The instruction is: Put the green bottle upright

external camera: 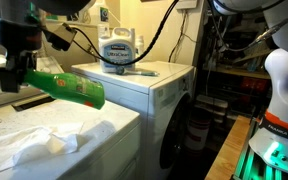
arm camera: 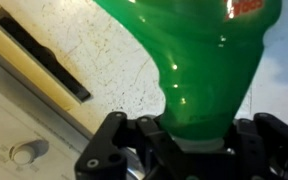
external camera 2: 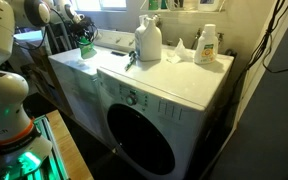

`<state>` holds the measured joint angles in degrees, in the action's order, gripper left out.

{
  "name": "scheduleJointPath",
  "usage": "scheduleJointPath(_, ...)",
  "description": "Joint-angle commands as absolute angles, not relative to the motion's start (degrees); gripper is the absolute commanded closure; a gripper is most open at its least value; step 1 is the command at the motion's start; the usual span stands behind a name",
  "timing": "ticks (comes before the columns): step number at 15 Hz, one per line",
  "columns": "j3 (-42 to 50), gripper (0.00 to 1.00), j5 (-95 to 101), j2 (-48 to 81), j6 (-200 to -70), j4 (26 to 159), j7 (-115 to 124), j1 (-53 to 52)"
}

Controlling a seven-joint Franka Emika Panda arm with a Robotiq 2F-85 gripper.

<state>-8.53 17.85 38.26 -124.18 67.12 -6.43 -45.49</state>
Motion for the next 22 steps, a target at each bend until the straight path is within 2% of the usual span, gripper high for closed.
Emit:
scheduleJointPath(1, -8.38, 1.00, 20.03, 28.09, -136.02, 80.80, -5.01, -44.27)
scheduleJointPath(7, -7.13, 1.00, 20.09, 20.64, -159.74, 96.39, -0.01, -42.24)
scheduleJointPath(12, -0.39, 1.00, 24.91, 13.35, -176.53, 110.66, 8.66, -44.18)
scheduleJointPath(14, 0.56, 1.00, 25.11, 9.72, -178.33, 116.53, 10.21, -43.69)
scheduleJointPath(15, -1.17, 1.00, 23.30, 17.10, -176.93, 108.03, 7.49, -43.08)
scheduleJointPath(18, -0.05, 1.00, 23.47, 13.27, -177.67, 113.73, 8.46, -43.06)
scheduleJointPath(22, -0.05, 1.00, 23.47, 12.27, -177.68, 114.70, 8.81, -43.28)
